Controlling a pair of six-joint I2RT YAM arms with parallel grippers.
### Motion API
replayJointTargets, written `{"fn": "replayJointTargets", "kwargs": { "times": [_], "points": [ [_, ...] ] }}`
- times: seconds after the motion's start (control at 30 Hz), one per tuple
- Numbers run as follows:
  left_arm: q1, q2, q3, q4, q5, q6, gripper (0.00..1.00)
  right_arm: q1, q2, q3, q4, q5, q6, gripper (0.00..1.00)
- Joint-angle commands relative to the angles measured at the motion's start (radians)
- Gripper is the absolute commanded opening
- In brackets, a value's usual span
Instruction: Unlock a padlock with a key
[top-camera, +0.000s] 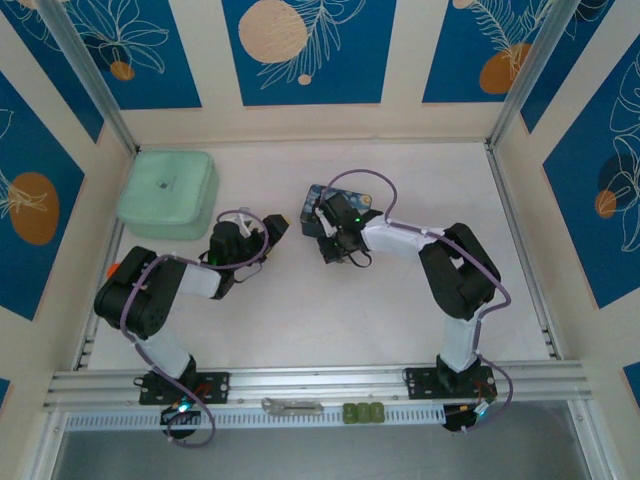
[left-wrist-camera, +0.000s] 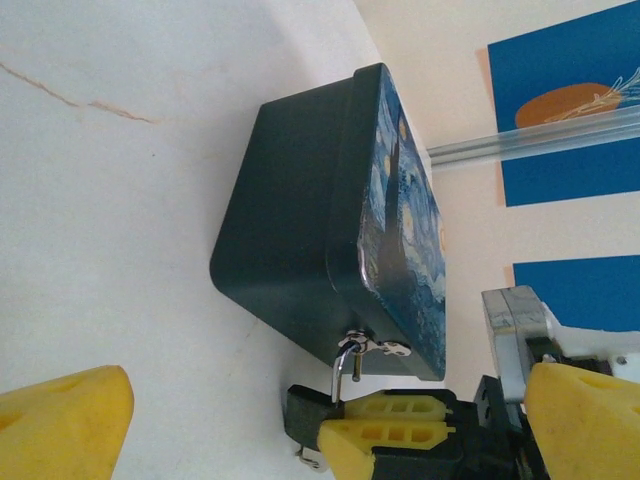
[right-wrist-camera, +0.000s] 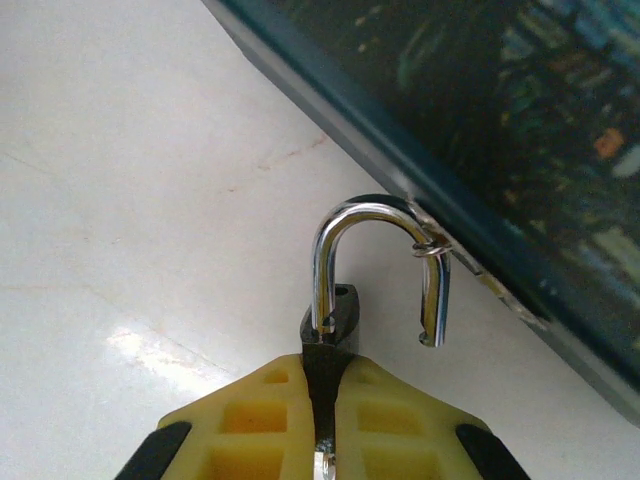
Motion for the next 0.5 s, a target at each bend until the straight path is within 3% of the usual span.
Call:
{"fn": "replayJointTargets", "kwargs": {
  "times": [0.0,0.17,0.47],
  "points": [
    [0.000,0.008,0.018,0.032,0.020,-0.002,1.00,-0.039,-0.040,-0.016,0.018,-0.176,0.037,0.00],
    [-0.003,0.016,0.029,0.041,0.025,-0.008,1.00,-0.077,-0.040,-0.013,0.038,-0.258,0.080,0.00],
    [-0.004,0.005,0.019,0.048,0.030,-0.008,1.00,-0.054,0.012,0.101,-0.063,-0.169,-0.103,0.00]
  ]
}}
